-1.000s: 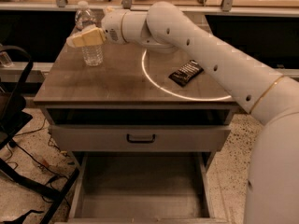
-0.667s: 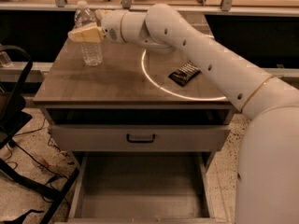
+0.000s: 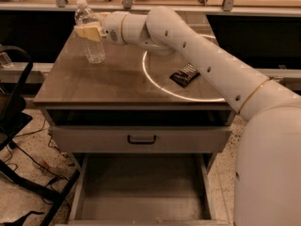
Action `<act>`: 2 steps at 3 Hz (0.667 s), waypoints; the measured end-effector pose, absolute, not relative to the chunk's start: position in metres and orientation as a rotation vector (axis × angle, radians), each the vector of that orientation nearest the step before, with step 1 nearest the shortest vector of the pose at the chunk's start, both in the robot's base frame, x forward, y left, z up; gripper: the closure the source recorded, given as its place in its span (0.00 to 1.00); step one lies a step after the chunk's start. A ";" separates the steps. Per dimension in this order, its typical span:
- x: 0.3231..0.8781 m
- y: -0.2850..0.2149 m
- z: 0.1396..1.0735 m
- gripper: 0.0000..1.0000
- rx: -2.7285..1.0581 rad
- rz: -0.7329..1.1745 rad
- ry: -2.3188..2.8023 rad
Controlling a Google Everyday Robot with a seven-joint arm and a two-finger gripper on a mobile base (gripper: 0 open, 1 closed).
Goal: Place water bottle into middle drawer
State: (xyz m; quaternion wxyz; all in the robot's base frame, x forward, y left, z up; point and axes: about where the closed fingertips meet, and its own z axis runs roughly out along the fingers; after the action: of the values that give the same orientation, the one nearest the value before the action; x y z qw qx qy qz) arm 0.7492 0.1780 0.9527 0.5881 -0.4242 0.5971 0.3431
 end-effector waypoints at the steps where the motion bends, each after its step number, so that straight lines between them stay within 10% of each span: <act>1: 0.748 0.181 0.952 0.92 -0.991 0.803 1.390; 2: 0.747 0.183 0.952 1.00 -0.993 0.806 1.389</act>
Offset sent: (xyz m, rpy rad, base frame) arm -0.0010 0.0030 -0.0003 0.0003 0.0006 0.0045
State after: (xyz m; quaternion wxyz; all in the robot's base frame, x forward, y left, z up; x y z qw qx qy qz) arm 0.7475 0.1830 0.9523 0.5866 -0.4261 0.5957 0.3457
